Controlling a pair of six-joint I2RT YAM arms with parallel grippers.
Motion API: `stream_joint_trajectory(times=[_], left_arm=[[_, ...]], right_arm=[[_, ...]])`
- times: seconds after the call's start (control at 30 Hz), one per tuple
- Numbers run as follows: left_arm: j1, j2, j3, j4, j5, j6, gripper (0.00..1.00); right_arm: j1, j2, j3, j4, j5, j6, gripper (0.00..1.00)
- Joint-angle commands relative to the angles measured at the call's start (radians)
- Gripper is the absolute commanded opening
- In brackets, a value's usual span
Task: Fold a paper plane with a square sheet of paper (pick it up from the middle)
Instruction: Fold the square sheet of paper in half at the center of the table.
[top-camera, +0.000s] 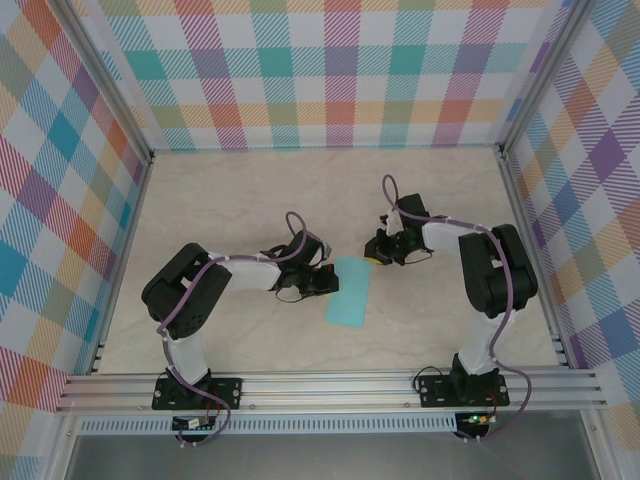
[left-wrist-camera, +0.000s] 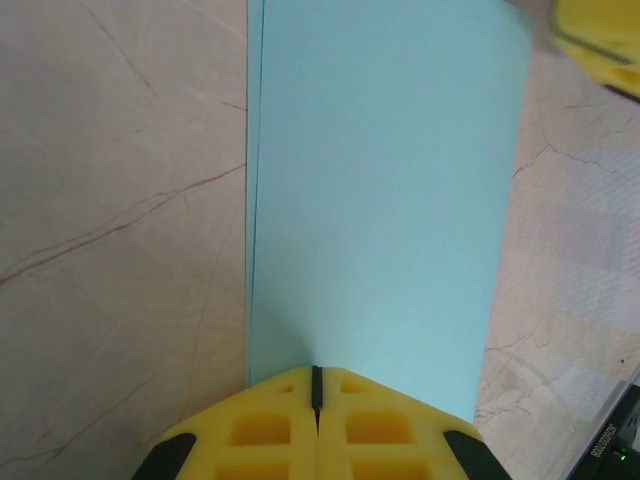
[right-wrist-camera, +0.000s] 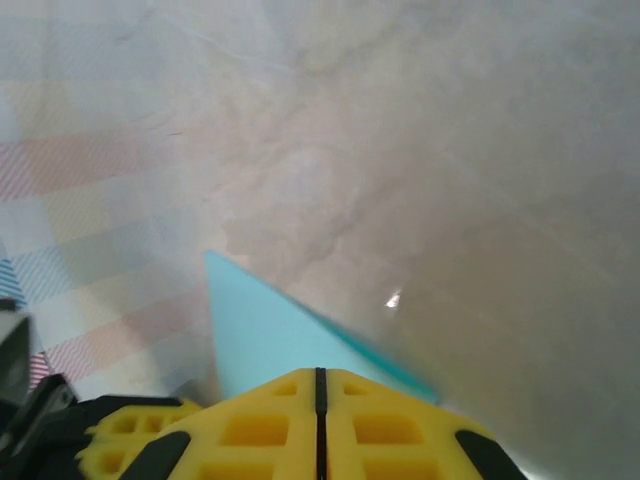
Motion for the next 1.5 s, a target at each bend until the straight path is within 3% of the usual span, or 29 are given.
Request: stream_joint_trajectory(times=[0.0, 0.3, 0.53, 0.87, 1.47], left_arm=[[-0.011, 0.039, -0.038, -0.155, -0.087, 0.01, 0.0], [-0.011, 0.043, -0.036, -0.159, -0.082, 0.01, 0.0], [-0.012, 0.044, -0.038, -0.162, -0.082, 0.013, 0.0], [-0.012, 0.04, -0.033, -0.174, -0.088, 0.015, 0.0], [-0.011, 0.036, -0.045, -0.168, -0.089, 0.015, 0.0]], right_arm=[[0.005, -0.062, -0.013, -0.02, -0.031, 0.0, 0.09], [0.011, -0.013, -0.086, 0.073, -0.157, 0.014, 0.11], [0.01, 0.06, -0.095, 0.009, -0.01, -0.023, 0.11], [0.008, 0.001, -0.036, 0.01, -0.038, -0.005, 0.1], [0.006, 0.096, -0.042, 0.043, 0.055, 0.002, 0.08]])
